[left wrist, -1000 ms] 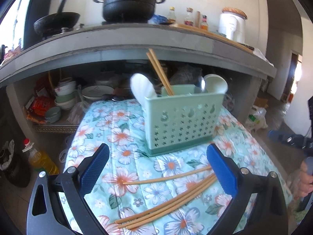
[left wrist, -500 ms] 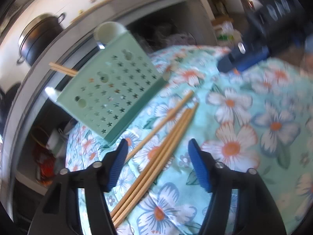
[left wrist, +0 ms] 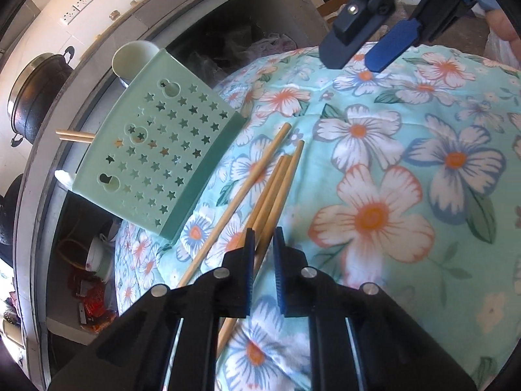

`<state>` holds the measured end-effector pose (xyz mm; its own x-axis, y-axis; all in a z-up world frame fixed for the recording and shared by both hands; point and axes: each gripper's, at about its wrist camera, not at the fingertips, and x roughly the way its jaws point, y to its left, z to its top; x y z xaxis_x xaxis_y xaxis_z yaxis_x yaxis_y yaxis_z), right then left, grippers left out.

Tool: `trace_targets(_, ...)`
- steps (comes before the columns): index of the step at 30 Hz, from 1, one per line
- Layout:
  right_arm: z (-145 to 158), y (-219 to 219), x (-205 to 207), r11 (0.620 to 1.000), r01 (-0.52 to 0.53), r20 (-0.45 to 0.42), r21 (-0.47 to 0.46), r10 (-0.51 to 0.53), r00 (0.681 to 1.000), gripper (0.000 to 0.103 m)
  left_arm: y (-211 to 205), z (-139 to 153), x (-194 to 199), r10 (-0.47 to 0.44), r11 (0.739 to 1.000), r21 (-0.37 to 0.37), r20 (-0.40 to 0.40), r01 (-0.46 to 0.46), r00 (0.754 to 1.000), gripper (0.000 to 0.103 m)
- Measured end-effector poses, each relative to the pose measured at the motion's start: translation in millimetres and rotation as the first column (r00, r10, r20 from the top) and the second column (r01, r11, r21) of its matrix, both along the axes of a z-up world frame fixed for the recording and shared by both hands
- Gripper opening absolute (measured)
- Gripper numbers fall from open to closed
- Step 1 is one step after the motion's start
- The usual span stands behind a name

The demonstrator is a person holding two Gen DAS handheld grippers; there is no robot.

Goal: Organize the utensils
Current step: 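Move the left tool down toward the chopsticks lying on the bedspread, then close the left tool on one wooden chopstick and lift it upright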

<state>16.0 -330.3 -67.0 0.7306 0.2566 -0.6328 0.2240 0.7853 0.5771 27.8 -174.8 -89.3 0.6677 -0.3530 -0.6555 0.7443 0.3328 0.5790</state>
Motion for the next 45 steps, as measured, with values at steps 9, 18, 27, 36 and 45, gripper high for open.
trace_targets(9, -4, -2, -1, 0.999, 0.003, 0.001, 0.040, -0.003, 1.000, 0.056, 13, 21, -7, -0.012, 0.995, -0.100, -0.227, -0.011, 0.974, 0.024)
trace_targets(18, -10, -4, 0, 0.996, 0.016, -0.018, 0.088, -0.015, 1.000, 0.056, -20, 7, -1, -0.054, 0.994, -0.105, -0.247, 0.029, 0.968, 0.026)
trace_targets(27, -13, -8, -4, 0.990, 0.040, -0.019, 0.136, -0.037, 0.999, 0.054, -34, -4, -3, -0.079, 0.996, -0.050, -0.173, 0.071, 0.982, 0.014)
trace_targets(36, -3, -8, 0, 0.981, 0.041, 0.023, 0.188, -0.046, 0.999, 0.049, -20, 35, -9, -0.045, 0.992, -0.116, 0.026, 0.047, 0.999, 0.008)
trace_targets(45, -5, -1, 27, 0.943, 0.025, 0.031, 0.331, -0.037, 0.999, 0.042, 19, 99, 25, 0.144, 0.929, -0.343, -0.013, -0.140, 0.990, 0.006)
